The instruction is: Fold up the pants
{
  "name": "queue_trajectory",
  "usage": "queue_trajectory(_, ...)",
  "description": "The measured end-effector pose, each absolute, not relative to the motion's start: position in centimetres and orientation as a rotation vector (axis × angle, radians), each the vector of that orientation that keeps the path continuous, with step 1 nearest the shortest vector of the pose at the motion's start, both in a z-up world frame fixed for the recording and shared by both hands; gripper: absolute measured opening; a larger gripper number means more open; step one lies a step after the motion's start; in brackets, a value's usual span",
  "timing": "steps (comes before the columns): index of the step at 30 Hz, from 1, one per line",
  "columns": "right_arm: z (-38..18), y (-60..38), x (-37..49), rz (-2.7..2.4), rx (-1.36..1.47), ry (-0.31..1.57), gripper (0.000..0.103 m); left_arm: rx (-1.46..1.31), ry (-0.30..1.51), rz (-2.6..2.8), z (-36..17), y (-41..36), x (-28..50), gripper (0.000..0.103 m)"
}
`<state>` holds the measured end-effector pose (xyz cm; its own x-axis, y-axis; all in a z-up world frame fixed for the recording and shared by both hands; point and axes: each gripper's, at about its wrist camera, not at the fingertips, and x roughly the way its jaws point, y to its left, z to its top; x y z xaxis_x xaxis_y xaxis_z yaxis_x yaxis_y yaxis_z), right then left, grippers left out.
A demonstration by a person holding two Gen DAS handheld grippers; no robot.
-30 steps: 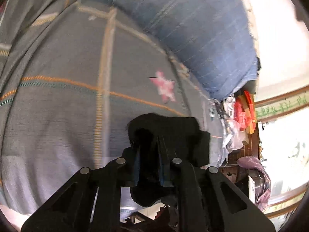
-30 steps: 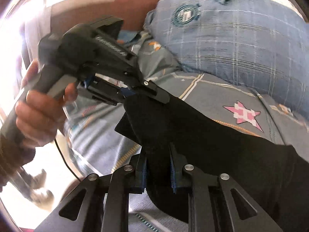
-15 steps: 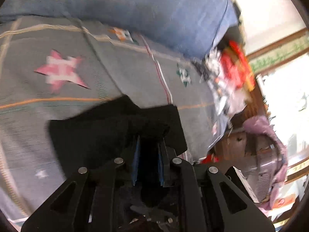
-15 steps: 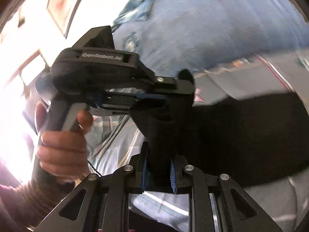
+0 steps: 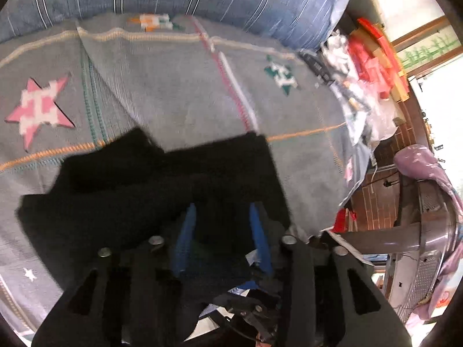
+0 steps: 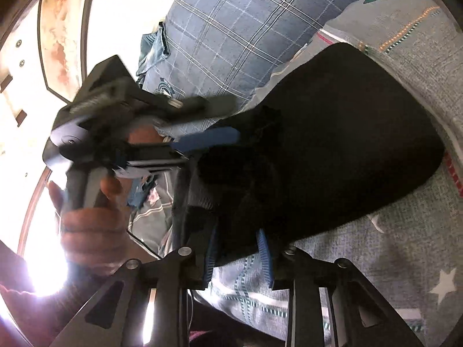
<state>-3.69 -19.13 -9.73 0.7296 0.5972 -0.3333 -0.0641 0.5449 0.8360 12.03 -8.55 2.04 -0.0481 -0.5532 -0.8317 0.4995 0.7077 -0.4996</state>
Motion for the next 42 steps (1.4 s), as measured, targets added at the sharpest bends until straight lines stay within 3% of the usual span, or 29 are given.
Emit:
queue_trajectory(3, -9.6, -19.7, -4.3, 0.426, 0.93, 0.648, 0.04, -0.065, 1.308, -0.872, 4.6, -7.4, 12.4, 0.054)
queue_trajectory(5, -9.4, -20.1, -5.0, 0.419, 0.928, 0.629, 0.054, -0.06, 1.279, -0.862, 5.5, -6.8, 12.8, 0.068)
queue_trajectory(8, -9.6, -21.1, -5.2, 0.418, 0.964, 0.59, 0.064, -0.002, 1.288, -0.821, 5.3, -6.4, 13.6, 0.069)
queue_trajectory(13, -9.9, -21.1, -4.8, 0.457, 1.019, 0.589, 0.065, 0.079, 1.349, -0.787, 3.2, -7.4, 14.0, 0.069)
queue_trajectory(31, -8.8, -18.3, -1.8, 0.506, 1.002, 0.675, 0.069, 0.522, 1.065, -0.76, 4.4, -9.5, 11.9, 0.069)
queue_trajectory(38, -8.6, -18.2, -2.0, 0.5, 1.008, 0.68, 0.069, 0.534, 1.083, -0.767, 3.9, -9.6, 12.9, 0.069)
queue_trajectory(42, -9.0, -18.0, -1.8, 0.518, 1.045, 0.672, 0.069, 0.489, 1.191, -0.833, 2.5, -9.4, 14.0, 0.069)
